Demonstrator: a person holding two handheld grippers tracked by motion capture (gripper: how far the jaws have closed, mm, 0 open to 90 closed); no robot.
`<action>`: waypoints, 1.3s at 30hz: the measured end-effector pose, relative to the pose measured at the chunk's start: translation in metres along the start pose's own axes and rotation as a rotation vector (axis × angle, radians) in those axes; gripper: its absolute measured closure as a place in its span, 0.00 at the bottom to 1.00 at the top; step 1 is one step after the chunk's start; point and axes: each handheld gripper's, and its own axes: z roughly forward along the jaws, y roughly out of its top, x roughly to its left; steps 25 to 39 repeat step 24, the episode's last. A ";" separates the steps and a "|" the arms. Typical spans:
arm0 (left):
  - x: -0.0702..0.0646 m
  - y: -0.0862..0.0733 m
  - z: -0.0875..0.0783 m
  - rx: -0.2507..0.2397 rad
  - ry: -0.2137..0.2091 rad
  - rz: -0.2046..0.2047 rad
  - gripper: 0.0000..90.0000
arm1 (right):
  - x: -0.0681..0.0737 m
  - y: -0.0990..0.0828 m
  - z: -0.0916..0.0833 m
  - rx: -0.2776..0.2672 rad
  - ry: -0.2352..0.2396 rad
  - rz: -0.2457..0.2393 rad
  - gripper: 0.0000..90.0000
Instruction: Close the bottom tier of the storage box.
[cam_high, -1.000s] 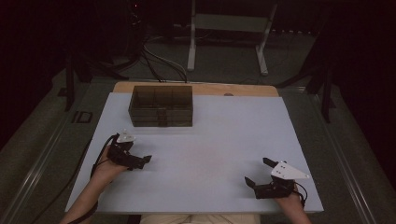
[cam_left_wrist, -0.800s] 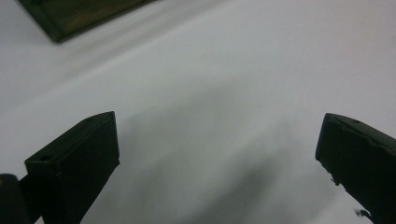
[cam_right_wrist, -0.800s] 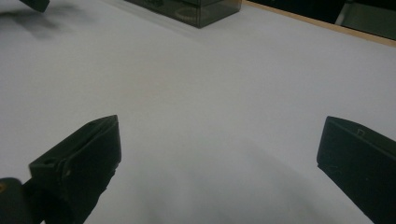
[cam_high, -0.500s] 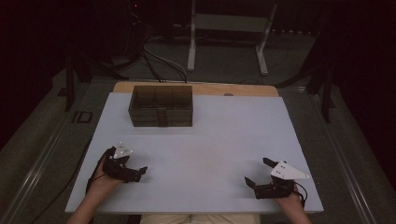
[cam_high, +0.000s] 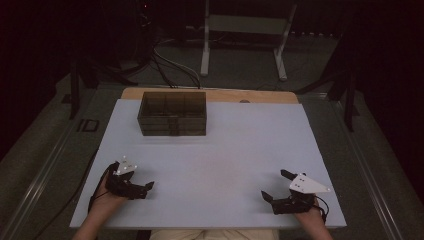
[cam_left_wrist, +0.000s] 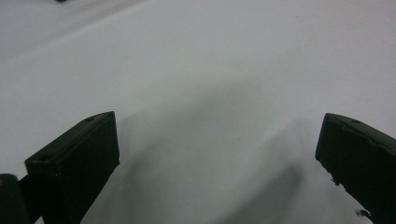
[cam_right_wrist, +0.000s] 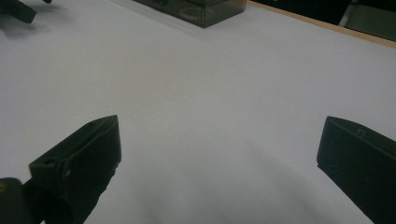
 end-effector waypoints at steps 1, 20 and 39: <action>0.000 0.000 0.000 0.001 0.002 0.000 0.01 | 0.000 0.000 0.000 -0.001 -0.001 0.000 0.00; -0.007 0.001 0.000 -0.012 -0.027 0.012 0.01 | -0.001 -0.001 0.002 0.009 -0.001 0.002 0.00; -0.007 0.001 0.001 -0.012 -0.034 0.014 0.01 | -0.002 -0.001 0.002 0.009 -0.003 0.001 0.00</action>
